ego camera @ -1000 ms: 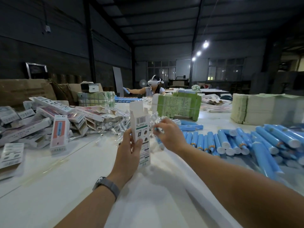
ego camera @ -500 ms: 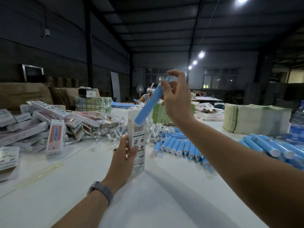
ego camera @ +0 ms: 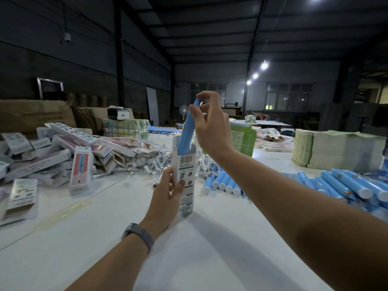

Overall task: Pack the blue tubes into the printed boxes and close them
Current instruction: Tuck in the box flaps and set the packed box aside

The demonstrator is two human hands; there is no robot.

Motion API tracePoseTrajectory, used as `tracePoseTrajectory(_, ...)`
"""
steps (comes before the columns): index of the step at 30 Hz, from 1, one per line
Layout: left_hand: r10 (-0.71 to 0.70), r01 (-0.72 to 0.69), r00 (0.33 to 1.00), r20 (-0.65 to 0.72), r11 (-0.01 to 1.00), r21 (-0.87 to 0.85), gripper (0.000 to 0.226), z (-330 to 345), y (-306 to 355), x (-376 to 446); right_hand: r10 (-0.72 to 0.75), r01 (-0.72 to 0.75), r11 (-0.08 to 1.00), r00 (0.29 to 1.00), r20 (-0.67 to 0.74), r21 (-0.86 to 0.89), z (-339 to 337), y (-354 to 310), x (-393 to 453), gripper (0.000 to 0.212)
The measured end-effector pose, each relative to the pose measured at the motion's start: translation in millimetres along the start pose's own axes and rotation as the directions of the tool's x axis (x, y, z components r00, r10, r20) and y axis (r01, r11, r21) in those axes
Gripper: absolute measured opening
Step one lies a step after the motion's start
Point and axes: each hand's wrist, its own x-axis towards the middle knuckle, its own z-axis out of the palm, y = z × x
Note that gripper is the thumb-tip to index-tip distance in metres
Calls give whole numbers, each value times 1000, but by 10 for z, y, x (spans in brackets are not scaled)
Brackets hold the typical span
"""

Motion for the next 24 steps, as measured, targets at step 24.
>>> tracePoseTrajectory(24, -36, 144, 907, -419, 963, 228, 19, -282, -161, 192, 315, -318, 946, 948, 41, 62, 411, 721, -466, 6)
